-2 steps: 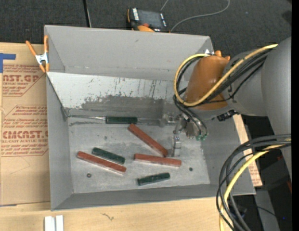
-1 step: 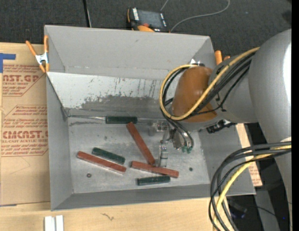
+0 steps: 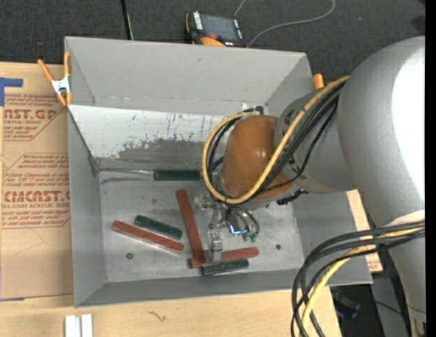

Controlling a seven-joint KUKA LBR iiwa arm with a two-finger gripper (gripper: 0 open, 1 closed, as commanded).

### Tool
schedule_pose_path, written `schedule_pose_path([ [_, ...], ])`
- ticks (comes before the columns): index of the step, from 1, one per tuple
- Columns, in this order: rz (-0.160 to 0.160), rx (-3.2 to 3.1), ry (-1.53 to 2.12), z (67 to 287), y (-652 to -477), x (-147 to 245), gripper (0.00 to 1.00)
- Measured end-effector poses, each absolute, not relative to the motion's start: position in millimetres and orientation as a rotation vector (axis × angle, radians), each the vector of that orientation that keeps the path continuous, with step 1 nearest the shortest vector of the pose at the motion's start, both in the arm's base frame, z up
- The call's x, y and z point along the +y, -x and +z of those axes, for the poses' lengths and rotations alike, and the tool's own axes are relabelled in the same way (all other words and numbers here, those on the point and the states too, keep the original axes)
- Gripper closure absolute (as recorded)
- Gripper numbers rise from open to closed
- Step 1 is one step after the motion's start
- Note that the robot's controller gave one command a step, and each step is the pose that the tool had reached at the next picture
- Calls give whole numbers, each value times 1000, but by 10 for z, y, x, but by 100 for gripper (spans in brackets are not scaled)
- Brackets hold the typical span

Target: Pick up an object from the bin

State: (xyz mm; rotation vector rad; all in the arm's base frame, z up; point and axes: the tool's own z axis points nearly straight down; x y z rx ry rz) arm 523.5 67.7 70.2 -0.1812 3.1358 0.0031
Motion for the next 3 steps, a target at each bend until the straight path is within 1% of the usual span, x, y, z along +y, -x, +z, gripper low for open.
schedule_pose_path([
  [1,8,3136,191,848,-4851,1677,0],
  [2,0,3139,166,686,-4956,1575,0],
  [3,1,3126,173,711,-4850,1773,0],
])
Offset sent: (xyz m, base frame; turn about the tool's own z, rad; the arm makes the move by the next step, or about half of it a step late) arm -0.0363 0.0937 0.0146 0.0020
